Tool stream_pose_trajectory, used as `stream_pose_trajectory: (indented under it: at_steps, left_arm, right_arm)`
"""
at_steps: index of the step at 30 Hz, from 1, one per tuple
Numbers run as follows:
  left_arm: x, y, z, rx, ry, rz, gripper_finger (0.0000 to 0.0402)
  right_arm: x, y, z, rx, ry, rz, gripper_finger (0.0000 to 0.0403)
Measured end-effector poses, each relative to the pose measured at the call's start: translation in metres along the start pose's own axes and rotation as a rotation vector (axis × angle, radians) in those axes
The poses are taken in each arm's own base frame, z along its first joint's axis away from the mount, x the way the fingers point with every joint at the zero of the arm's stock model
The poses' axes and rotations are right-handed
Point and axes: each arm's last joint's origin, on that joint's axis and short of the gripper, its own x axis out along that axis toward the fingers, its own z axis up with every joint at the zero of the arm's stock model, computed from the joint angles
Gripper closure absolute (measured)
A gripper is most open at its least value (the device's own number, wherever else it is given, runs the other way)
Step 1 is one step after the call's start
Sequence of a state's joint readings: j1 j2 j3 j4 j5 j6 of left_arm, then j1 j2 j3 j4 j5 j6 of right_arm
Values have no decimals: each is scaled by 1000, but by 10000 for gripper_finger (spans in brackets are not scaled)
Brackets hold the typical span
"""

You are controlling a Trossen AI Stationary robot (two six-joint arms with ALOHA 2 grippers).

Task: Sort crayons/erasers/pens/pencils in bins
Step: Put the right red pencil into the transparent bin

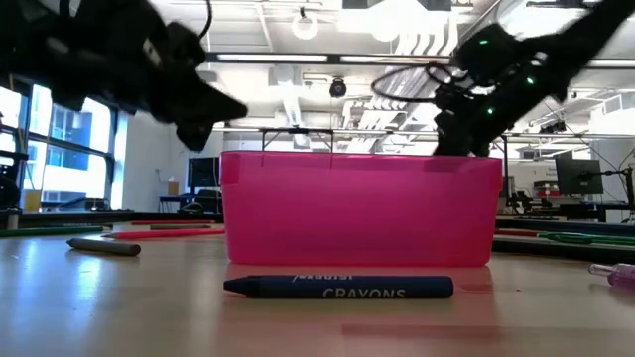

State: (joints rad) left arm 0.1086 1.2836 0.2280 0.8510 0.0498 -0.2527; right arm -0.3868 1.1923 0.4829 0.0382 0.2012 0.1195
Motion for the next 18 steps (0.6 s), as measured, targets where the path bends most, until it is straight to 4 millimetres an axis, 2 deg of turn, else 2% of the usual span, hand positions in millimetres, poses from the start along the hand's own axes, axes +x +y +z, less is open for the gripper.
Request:
stream_pose_trajectory:
  at_steps: [5, 9, 13, 18]
  left_arm:
    - [-17, 19, -4, -2, -97, -41, 402]
    - [-25, 32, -7, 11, -121, -2, 402]
    - [-30, 41, -9, 19, -118, 10, 402]
    - [-31, 44, -8, 37, -117, 3, 402]
  right_arm:
    - [-10, -12, 5, 50, 289, 20, 403]
    - [-17, -22, -5, 134, 465, -18, 403]
    - [-19, -30, -15, 193, 551, -50, 396]
    - [-18, -43, -18, 233, 561, -88, 339]
